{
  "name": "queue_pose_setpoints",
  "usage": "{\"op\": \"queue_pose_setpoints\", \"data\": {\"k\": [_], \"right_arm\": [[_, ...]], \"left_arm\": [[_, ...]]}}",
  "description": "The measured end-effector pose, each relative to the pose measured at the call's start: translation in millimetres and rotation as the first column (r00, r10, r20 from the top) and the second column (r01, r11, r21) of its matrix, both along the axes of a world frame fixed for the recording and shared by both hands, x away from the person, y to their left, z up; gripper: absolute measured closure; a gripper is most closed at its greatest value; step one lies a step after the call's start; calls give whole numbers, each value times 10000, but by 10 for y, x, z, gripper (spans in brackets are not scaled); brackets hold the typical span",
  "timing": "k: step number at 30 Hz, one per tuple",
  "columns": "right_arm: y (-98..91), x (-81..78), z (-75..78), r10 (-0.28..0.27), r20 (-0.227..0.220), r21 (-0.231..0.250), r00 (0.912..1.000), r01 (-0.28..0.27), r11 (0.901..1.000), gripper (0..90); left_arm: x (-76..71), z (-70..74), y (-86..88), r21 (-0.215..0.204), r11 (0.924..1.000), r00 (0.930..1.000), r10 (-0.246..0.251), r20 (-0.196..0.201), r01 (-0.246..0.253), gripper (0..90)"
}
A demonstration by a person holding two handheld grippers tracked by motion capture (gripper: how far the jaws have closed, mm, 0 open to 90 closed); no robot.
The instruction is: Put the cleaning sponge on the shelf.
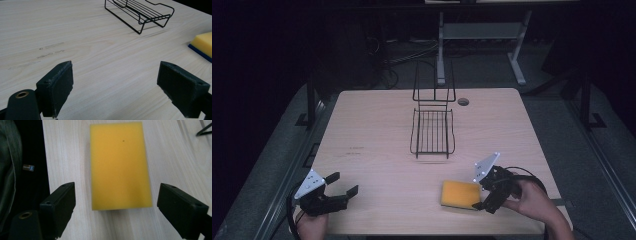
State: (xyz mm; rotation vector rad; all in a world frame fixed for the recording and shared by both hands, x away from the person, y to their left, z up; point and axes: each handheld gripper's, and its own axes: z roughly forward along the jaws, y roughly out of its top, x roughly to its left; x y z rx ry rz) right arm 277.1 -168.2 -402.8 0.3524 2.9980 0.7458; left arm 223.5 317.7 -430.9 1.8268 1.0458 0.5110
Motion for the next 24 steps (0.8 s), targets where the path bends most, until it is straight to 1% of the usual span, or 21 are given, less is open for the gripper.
{"op": "queue_pose_setpoints", "data": {"k": [10, 24], "right_arm": [[96, 50, -28, 151, -143, -41, 9998, -152, 9999, 148], [247, 104, -50, 392, -201, -283, 9990, -397, 9988, 147]], "left_arm": [[-1, 0, 0, -22, 10000, 10000, 9, 0, -9, 129], [-2, 3, 0, -46, 10000, 10000, -15, 9, 15, 128]]}}
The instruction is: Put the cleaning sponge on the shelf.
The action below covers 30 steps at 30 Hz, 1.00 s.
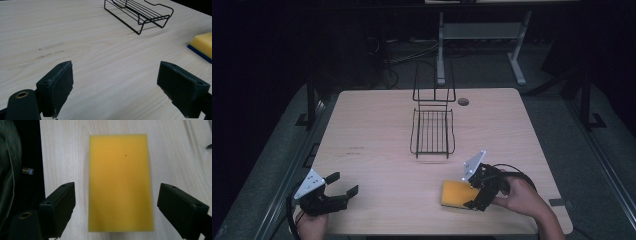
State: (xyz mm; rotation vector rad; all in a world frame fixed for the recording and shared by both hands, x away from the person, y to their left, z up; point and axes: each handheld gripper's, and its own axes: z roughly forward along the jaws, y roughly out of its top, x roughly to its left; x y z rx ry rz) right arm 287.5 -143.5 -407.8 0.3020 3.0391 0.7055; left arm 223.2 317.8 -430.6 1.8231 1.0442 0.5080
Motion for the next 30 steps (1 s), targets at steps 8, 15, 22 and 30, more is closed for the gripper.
{"op": "queue_pose_setpoints", "data": {"k": [8, 15, 22, 30], "right_arm": [[47, 32, -28, 30, -41, -64, 10000, -31, 10000, 147], [81, 57, -73, 43, -94, -182, 9999, -45, 9998, 147], [123, 86, -117, 31, -204, -252, 9998, -36, 9997, 147], [164, 87, -181, 70, -305, -351, 9995, -81, 9994, 147]], "left_arm": [[1, -1, -3, -3, 10000, 10000, -12, 1, 12, 129], [1, 0, -3, -11, 10000, 10000, -7, 5, 7, 128], [-3, 2, 1, -59, 10000, 10000, 9, 12, -9, 128], [-5, 3, 0, -69, 10000, 10000, 14, 11, -14, 128]]}}
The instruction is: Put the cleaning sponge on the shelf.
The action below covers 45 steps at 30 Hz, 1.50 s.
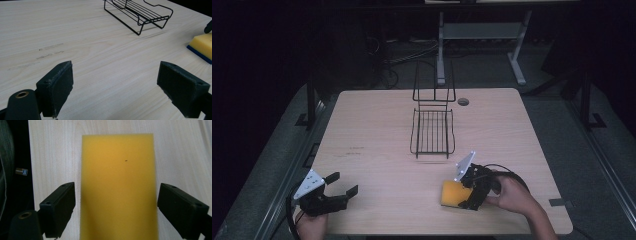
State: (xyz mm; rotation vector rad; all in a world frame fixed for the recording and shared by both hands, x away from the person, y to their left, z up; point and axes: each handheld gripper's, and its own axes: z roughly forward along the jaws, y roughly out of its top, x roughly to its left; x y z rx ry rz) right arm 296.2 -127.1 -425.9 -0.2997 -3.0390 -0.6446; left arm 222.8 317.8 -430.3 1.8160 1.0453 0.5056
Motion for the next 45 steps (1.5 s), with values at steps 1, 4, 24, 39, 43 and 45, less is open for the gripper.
{"op": "queue_pose_setpoints", "data": {"k": [1, 4, 24, 39, 43, 45], "right_arm": [[7, 0, -24, 18, 42, -90, 10000, -18, 10000, 147], [23, -6, -43, 51, 79, -195, 10000, -49, 9998, 147], [70, -15, -156, 75, 100, -373, 9999, -71, 9993, 148], [84, -31, -199, 59, 358, -516, 9993, -40, 9987, 161], [92, -35, -210, 129, 439, -586, 9990, -103, 9982, 174], [94, -36, -211, 167, 404, -583, 9990, -143, 9982, 200]], "left_arm": [[1, 0, 1, 11, 10000, 10000, -5, -2, 5, 128], [1, 0, -1, 3, 10000, 10000, -4, -1, 4, 128], [-1, 1, -1, -17, 10000, 10000, -11, 0, 11, 129], [-3, 3, 3, -12, 10000, 10000, -19, 3, 19, 128], [-3, 4, 3, -13, 10000, 10000, -23, 0, 23, 129], [-4, 4, 4, -19, 10000, 10000, -25, 8, 25, 129]]}}
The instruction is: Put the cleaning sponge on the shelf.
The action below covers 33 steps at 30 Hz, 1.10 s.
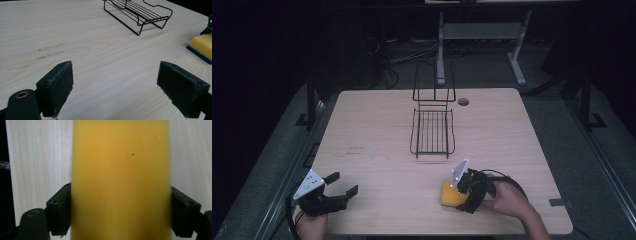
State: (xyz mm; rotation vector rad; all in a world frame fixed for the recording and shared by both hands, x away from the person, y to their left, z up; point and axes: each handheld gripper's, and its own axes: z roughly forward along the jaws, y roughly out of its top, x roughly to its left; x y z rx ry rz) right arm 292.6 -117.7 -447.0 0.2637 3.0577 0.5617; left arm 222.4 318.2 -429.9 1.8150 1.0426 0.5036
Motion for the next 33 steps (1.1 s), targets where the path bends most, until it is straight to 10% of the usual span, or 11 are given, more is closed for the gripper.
{"op": "queue_pose_setpoints", "data": {"k": [33], "right_arm": [[204, 149, 241, 527, 79, -139, 9986, -526, 9985, 216]], "left_arm": [[2, 2, 5, -92, 10000, 10000, 9, 34, -9, 128]]}}
